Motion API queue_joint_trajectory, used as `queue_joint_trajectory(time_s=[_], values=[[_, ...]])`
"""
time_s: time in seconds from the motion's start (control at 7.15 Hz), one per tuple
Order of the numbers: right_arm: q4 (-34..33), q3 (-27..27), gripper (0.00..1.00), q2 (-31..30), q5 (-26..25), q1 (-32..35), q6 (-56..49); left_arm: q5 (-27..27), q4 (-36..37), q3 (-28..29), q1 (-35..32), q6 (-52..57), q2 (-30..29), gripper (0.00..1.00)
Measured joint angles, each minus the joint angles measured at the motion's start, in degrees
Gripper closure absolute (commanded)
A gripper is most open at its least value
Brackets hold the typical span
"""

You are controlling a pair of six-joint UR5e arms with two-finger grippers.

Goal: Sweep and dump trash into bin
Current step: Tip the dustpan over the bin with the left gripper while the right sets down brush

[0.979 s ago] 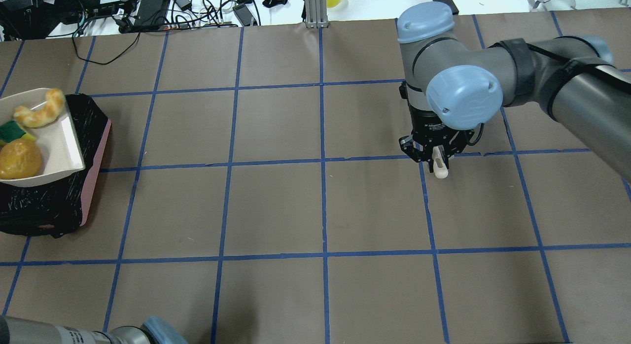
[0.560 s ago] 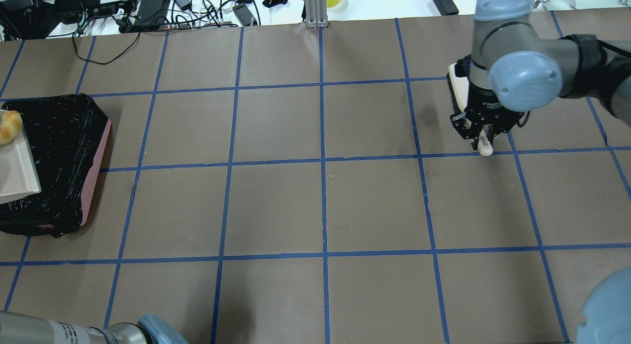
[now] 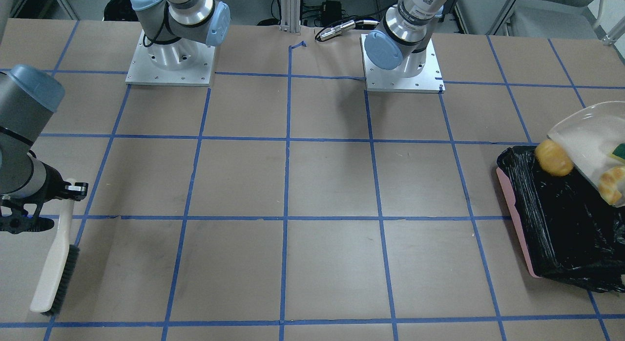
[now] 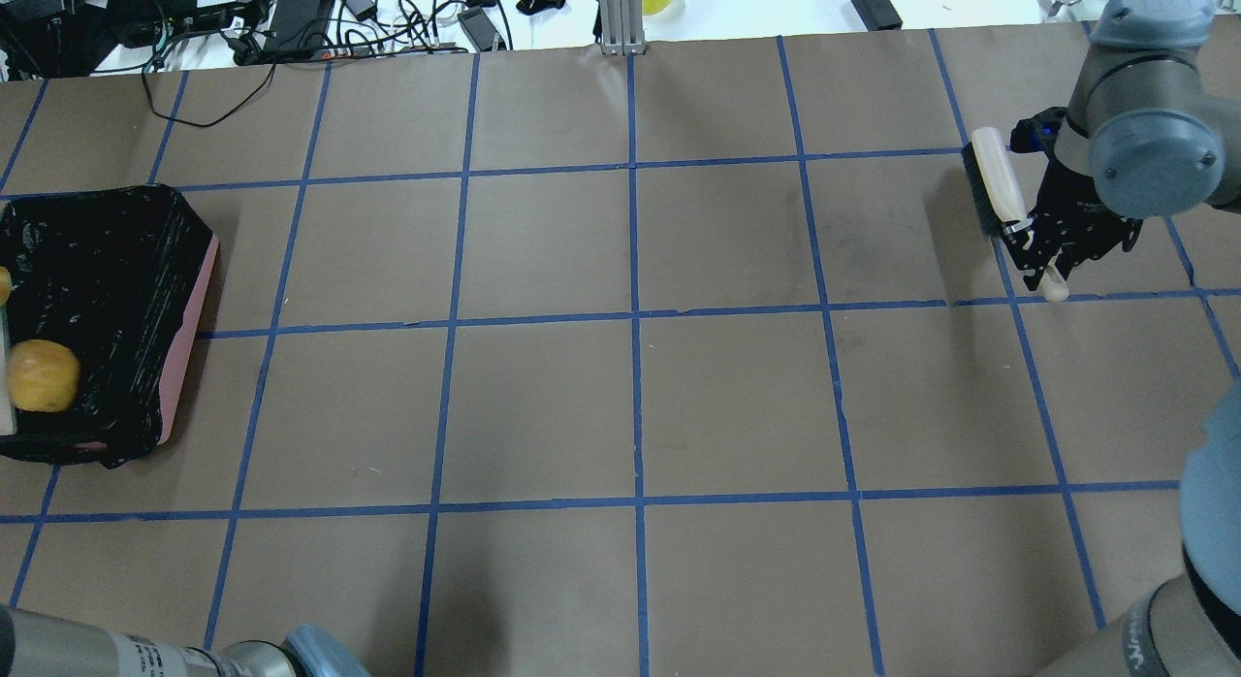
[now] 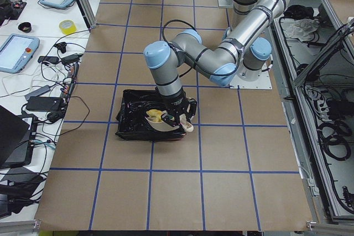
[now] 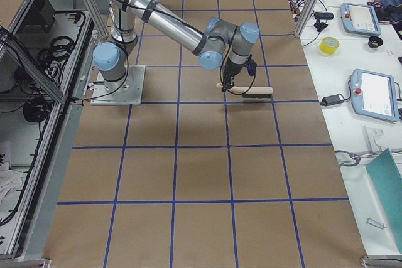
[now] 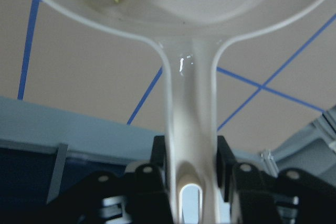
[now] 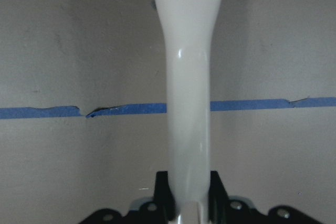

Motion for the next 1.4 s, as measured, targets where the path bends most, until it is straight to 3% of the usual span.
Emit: queue_joint_trajectory(time_s=[0.28,0.56,0.7,0.84,0.98,1.4], values=[[-1.0,-0.1,1.0,1.1,0.0,-0.2,-0.8,10.1,3.1,-0.3,-5.2,0.6,0.1,1.0],[-1.6,-0.1,1.0,1.6,0.0,-0.3,-1.0,14.7,8.1,-2.2,-9.3,0.7,1.1,1.0],[-1.8,0.0,0.46,1.7,0.0,-0.3,-1.0,18.2,11.7,-4.4,-12.9,0.7,2.2,1.0],[-1.9,-0.1,0.19,1.7,-0.1,-0.3,-1.0,21.0,15.1,-6.6,-15.7,0.7,3.1,1.0],[-2.0,-0.1,0.0,1.8,-0.1,-0.3,-0.9,22.6,17.9,-8.5,-17.1,0.7,3.8,1.0],[-2.0,-0.4,0.0,1.4,-0.1,-0.3,-0.5,24.4,26.0,-14.3,-17.9,0.7,4.5,1.0]])
